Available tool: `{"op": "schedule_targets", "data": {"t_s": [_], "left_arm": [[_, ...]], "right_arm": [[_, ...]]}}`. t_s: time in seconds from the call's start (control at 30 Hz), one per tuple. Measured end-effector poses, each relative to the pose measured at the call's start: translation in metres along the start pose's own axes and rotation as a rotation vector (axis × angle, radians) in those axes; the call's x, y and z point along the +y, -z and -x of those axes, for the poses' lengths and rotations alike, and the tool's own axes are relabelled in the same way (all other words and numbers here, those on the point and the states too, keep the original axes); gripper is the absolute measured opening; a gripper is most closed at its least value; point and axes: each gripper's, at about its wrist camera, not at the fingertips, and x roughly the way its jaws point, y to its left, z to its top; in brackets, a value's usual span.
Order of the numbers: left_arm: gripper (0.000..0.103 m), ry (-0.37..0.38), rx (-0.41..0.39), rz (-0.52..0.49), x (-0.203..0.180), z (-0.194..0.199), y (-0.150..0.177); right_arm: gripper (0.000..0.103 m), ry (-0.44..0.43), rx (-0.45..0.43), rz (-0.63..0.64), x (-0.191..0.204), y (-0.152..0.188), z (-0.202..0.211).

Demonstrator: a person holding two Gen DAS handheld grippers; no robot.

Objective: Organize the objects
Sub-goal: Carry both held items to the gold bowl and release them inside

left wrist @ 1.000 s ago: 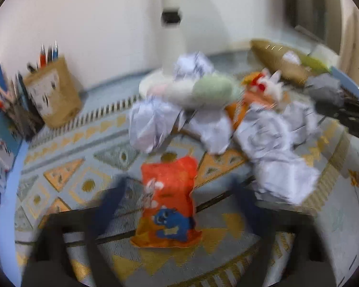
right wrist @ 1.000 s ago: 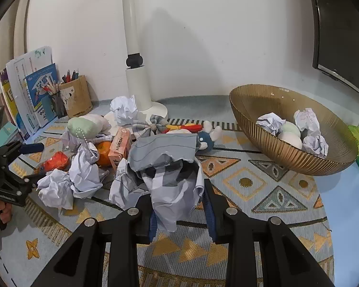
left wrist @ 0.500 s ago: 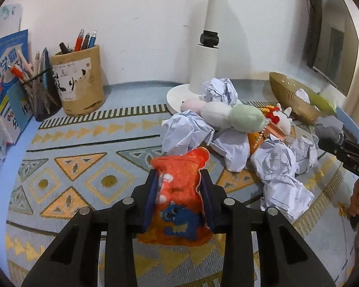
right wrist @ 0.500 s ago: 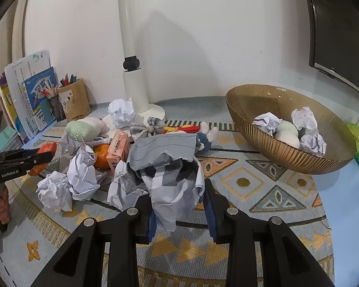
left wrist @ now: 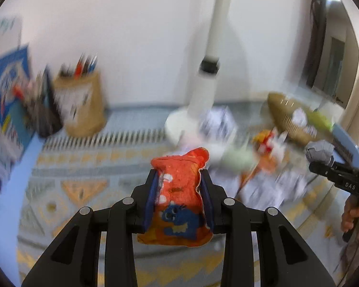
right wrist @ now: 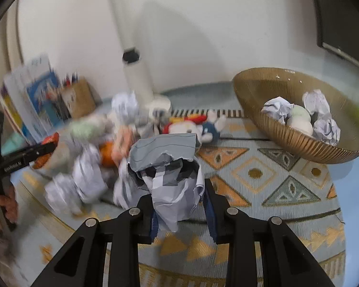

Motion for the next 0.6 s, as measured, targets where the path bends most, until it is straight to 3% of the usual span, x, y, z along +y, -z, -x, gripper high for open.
{"op": "schedule_targets", "data": {"t_s": [0.07,0.3,0.47,0.53,0.57,0.6], "left_arm": [[0.031,0.018,-0.028,-0.035,-0.022,-0.005,-0.032],[0.031,0.195,-0.051,-0.107,-0.126,-0.057,-0.111],[0.031,0.352,0.033,-0.153,-0.208,-0.117,-0.130],[0.034,0.375,0.066,-0.168,-0.227,-0.139,-0.129],[0.037,0.368,0.098,-0.186,-0.239,-0.155,-0.128],[0.050,0.357,0.130,-0.191,-0.245,-0.166,-0.126]], "right_arm": [[0.031,-0.019,-0.041,-0.044,-0.014,-0.021,0.015],[0.031,0.112,-0.134,-0.066,-0.068,-0.116,0.050],[0.031,0.184,-0.130,-0.059,-0.100,-0.163,0.040],[0.031,0.205,-0.127,-0.063,-0.109,-0.172,0.032],[0.035,0.212,-0.125,-0.065,-0.114,-0.176,0.026],[0.042,0.211,-0.119,-0.069,-0.120,-0.178,0.019]]}}
